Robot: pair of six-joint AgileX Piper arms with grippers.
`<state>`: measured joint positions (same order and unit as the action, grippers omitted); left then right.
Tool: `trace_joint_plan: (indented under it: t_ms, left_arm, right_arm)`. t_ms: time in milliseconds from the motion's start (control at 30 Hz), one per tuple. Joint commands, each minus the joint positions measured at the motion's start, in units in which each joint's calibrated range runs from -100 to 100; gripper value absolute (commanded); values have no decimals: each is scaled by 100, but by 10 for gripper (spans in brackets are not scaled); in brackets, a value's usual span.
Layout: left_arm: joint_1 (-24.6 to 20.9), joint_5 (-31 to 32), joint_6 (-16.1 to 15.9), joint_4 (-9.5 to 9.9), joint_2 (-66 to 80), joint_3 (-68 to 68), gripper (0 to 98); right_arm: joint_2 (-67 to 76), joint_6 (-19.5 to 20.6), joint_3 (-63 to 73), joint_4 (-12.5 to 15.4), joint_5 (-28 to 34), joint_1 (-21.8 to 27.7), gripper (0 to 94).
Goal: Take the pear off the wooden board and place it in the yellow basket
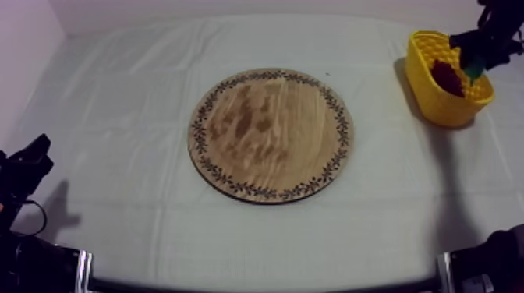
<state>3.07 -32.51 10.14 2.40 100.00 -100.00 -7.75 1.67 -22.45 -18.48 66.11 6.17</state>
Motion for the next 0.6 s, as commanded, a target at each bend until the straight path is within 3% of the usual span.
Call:
trace_joint_plan:
  t_ms: [0,267,400,567]
  left_arm:
    - [1,1,-1,2,0,0,1]
    - [1,1,-1,2,0,0,1]
    - [1,1,-1,2,0,0,1]
    - [1,1,-1,2,0,0,1]
  right_arm:
    - [-158,-126,-34,122,-130,30,426]
    - [-684,-423,310,377,-522,-72,623]
    - [-736,-486,478,379,-610,-186,632]
    - [-176,-546,253,370,-858,-304,569]
